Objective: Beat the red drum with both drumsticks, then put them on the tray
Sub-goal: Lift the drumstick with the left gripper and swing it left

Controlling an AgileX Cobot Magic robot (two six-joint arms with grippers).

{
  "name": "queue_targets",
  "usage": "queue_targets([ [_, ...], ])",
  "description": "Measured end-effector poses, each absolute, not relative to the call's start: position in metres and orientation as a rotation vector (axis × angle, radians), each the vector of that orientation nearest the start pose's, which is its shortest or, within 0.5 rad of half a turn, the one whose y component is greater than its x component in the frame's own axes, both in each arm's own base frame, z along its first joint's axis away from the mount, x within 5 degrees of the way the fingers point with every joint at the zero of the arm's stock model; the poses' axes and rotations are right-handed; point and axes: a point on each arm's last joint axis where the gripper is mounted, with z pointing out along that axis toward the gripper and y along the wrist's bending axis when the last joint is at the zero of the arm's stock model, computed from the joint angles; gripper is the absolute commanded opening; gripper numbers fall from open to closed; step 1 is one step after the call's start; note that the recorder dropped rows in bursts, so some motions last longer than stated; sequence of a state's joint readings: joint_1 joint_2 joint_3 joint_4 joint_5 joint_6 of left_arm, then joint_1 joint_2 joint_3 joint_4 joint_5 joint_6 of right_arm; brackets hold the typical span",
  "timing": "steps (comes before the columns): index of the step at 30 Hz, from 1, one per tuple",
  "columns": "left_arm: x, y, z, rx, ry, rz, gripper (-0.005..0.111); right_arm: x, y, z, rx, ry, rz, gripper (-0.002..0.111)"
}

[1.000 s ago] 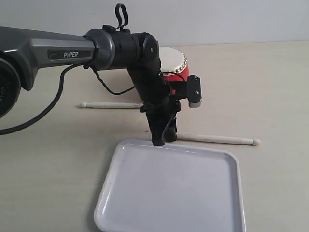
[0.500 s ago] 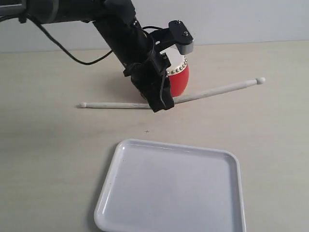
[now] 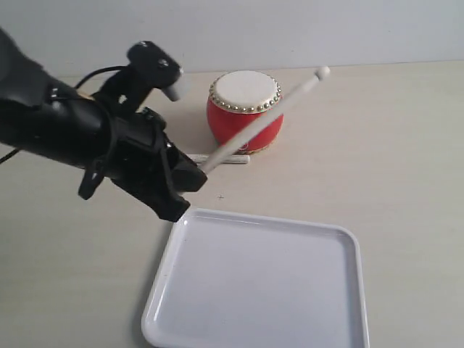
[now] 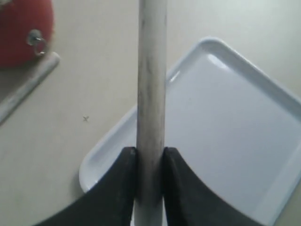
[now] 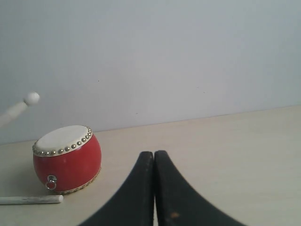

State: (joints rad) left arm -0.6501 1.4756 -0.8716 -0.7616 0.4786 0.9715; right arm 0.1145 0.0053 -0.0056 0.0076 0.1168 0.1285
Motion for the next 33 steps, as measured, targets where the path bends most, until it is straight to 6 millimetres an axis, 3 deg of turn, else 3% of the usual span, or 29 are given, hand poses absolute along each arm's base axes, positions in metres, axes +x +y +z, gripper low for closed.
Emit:
queue_targets([
  [5,0.204,-0.178,0.254,0.960,2.053,-0.511,0.000,0.056,0.007,0.204,0.017,1.603,0.195,0.000],
  [11,0.196,-0.167,0.270,0.795,2.007,-0.541,0.000,0.056,0.007,0.205,0.018,1.592,0.198,0.000],
  [14,0.189,-0.161,0.274,0.749,1.996,-0.563,0.000,0.056,0.007,0.214,0.126,1.498,0.321,0.000],
  [19,0.174,-0.147,0.265,0.663,2.016,-0.580,0.000,0.054,0.003,0.228,0.471,1.290,0.714,0.000],
  [26,0.148,-0.117,0.248,0.507,2.022,-0.557,0.000,0.051,-0.006,0.240,0.548,1.100,0.757,0.000],
  [29,0.139,-0.107,0.247,0.439,2.000,-0.568,0.000,0.054,-0.006,0.234,0.630,1.152,0.812,0.000],
  [33,0.131,-0.094,0.255,0.365,1.917,-0.556,0.000,0.068,0.008,0.223,0.657,1.501,0.819,0.000],
])
